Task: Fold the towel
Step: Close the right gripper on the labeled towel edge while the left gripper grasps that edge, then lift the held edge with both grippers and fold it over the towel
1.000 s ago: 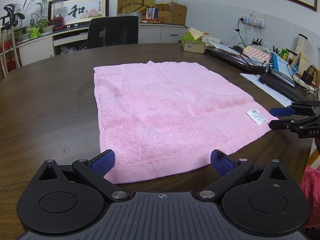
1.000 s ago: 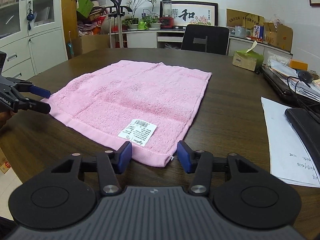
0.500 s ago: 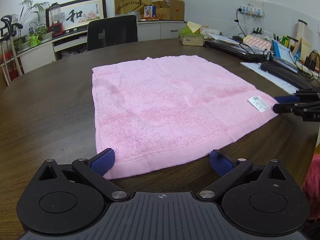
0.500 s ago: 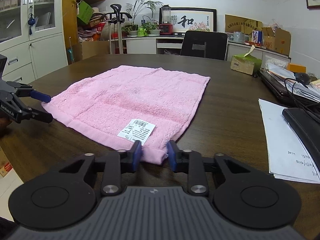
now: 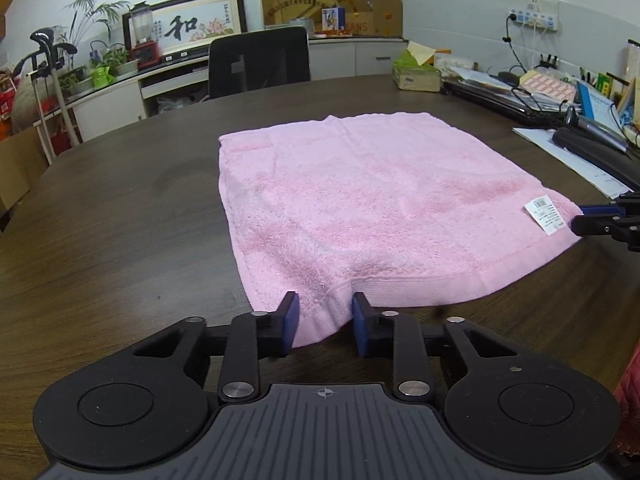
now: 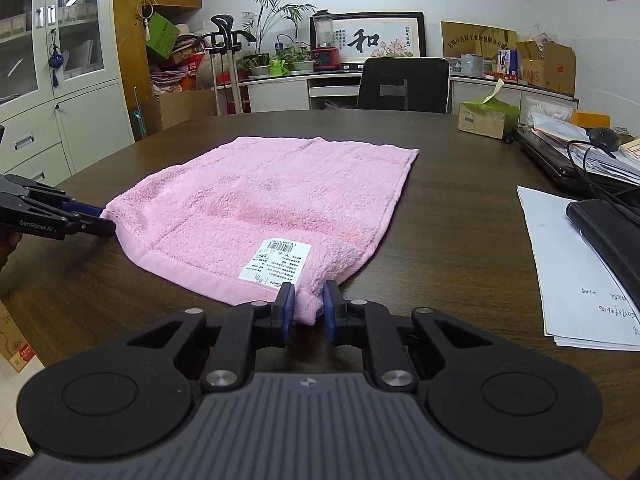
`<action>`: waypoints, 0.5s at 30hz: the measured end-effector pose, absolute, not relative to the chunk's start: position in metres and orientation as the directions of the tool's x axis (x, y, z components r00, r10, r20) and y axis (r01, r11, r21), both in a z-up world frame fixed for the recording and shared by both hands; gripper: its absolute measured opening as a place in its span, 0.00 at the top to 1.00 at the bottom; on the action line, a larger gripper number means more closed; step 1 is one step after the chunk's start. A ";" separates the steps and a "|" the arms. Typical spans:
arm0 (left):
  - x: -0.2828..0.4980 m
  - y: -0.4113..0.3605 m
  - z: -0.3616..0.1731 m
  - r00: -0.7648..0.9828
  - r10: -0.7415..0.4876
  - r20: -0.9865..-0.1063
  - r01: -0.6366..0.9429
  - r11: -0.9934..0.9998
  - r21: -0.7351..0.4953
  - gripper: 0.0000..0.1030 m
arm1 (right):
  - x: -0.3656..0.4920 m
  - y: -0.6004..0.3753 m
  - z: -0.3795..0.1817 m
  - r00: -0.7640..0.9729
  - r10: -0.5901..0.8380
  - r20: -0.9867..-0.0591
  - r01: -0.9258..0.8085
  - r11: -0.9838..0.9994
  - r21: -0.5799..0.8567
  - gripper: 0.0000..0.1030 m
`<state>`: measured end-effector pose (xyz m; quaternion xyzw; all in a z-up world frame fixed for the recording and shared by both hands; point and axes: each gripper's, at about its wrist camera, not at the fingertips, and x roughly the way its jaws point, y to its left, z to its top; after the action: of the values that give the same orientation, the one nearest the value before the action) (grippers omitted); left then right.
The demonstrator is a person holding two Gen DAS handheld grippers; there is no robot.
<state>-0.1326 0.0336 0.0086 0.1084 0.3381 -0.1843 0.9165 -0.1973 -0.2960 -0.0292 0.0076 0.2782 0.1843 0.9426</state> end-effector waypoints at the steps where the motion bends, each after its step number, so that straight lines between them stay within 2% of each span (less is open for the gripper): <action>1: -0.134 0.032 0.009 0.704 -0.263 -0.660 0.413 0.907 0.079 0.86 | -0.198 -0.296 -0.029 0.778 0.352 -0.521 -0.341 0.932 0.120 0.84; 3: -0.135 0.027 0.009 0.708 -0.251 -0.660 0.411 0.906 0.096 0.94 | -0.198 -0.296 -0.030 0.778 0.354 -0.519 -0.338 0.932 0.130 0.85; 5: -0.137 0.023 0.009 0.712 -0.240 -0.660 0.409 0.906 0.112 0.96 | -0.198 -0.296 -0.030 0.778 0.360 -0.516 -0.336 0.931 0.143 0.87; 15: -0.143 0.023 0.017 0.708 -0.257 -0.657 0.396 0.916 0.068 0.97 | -0.204 -0.303 -0.028 0.793 0.365 -0.488 -0.308 0.931 0.196 0.92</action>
<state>-0.1430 0.0229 0.0172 0.1024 0.3381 -0.1777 0.9185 -0.2039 -0.3031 -0.0278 0.0533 0.2679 0.1780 0.9454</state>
